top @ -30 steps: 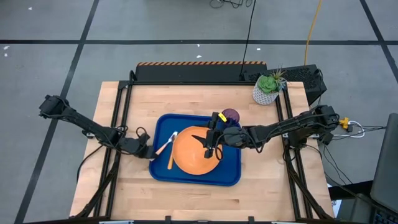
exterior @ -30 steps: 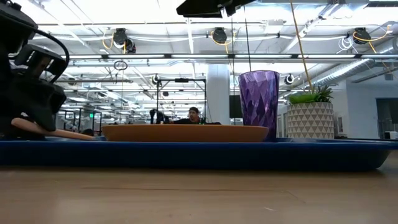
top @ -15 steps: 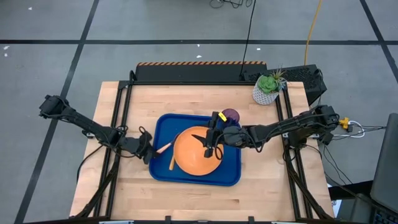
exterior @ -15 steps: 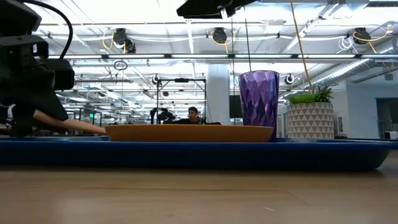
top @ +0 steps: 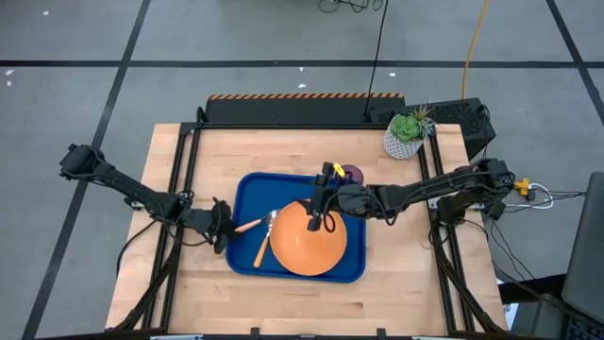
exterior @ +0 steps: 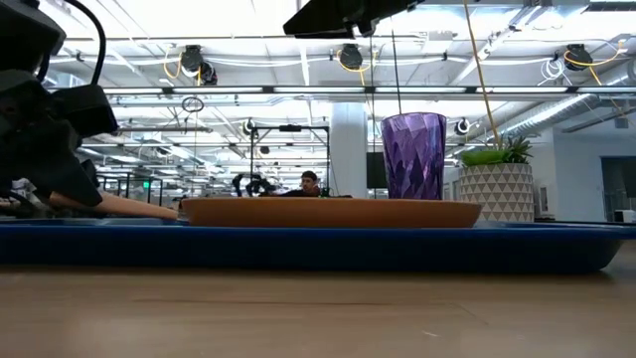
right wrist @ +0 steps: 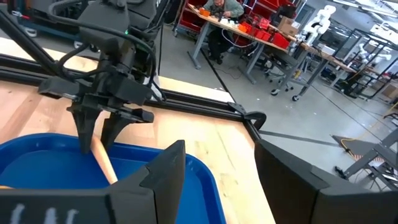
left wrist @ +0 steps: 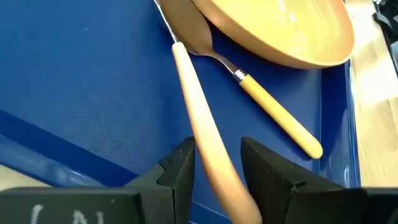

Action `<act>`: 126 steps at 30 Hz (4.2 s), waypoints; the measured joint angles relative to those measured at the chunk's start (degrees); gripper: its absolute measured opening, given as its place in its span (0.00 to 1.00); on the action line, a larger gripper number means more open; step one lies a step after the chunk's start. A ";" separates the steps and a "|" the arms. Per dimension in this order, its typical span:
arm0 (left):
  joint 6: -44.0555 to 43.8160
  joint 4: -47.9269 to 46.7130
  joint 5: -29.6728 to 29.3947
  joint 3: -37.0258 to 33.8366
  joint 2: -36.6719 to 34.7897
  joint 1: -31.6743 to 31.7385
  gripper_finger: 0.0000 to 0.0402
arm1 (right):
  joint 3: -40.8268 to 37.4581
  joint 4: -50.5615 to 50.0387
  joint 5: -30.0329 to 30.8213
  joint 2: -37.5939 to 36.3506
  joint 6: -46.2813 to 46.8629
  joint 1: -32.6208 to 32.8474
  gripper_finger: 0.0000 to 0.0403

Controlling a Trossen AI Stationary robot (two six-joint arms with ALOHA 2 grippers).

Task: Pick and place plate/cup/fork/spoon on tray
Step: Put the orange fork on the blue serving tray to the left of the yellow spoon

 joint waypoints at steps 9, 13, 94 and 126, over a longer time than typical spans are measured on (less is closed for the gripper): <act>0.52 0.63 -0.65 0.00 0.00 0.09 0.33 | 0.00 -0.02 0.00 0.00 0.00 -0.13 0.46; 0.37 0.44 -3.07 0.00 0.00 0.97 0.33 | 0.00 -0.02 -0.01 0.00 0.15 -0.13 0.46; 39.88 -17.33 -17.47 17.87 3.89 10.19 0.50 | 44.15 -52.47 -17.57 32.94 4.95 -14.25 0.46; 9.73 -32.59 -3.44 32.58 20.67 12.44 0.50 | 44.04 -67.02 -8.79 27.86 13.75 -14.25 0.46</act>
